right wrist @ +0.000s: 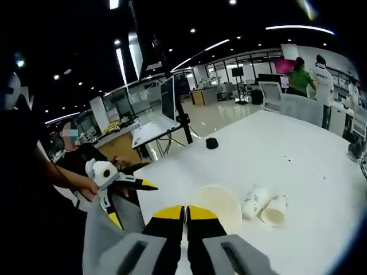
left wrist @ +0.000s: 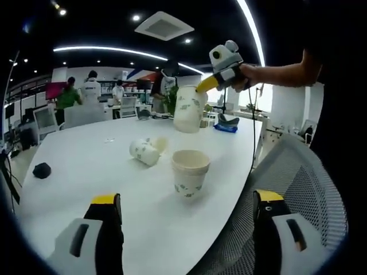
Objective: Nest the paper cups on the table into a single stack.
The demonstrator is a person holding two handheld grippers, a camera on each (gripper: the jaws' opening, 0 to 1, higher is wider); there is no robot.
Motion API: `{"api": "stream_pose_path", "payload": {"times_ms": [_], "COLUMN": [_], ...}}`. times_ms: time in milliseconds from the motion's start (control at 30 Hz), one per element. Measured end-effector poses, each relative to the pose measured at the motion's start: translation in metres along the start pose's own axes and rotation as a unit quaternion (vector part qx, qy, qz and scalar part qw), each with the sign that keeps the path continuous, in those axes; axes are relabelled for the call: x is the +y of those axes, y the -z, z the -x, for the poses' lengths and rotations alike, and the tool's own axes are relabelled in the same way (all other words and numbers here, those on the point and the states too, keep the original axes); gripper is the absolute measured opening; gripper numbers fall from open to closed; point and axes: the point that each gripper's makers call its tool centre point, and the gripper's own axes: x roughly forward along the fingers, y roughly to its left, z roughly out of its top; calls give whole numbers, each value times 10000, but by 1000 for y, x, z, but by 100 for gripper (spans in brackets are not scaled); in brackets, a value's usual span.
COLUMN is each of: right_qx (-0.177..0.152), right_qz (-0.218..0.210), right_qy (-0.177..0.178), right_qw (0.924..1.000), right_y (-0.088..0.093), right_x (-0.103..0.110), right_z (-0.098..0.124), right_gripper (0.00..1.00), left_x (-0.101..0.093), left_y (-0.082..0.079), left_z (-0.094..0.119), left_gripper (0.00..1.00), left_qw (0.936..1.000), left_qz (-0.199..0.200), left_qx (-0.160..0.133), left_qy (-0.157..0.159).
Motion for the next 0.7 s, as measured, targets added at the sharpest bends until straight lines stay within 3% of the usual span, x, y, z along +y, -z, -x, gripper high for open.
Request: {"api": "stream_pose_path", "payload": {"times_ms": [300,700], "right_qx": [279,883], "right_qz": [526,1366], "right_qy": [-148,-157], "right_qw": [9981,9866], "right_y": [0,23], "right_x": [22,36], "right_z": [-10,-30], "right_gripper": [0,0], "left_x": [0,3], "left_y": [1,0], "left_z": [0,1], "left_gripper": [94,94], "left_qw": [10000,10000], "left_qz": [-6,0], "left_qx": [26,21], "left_qy": [-22,-75]}}
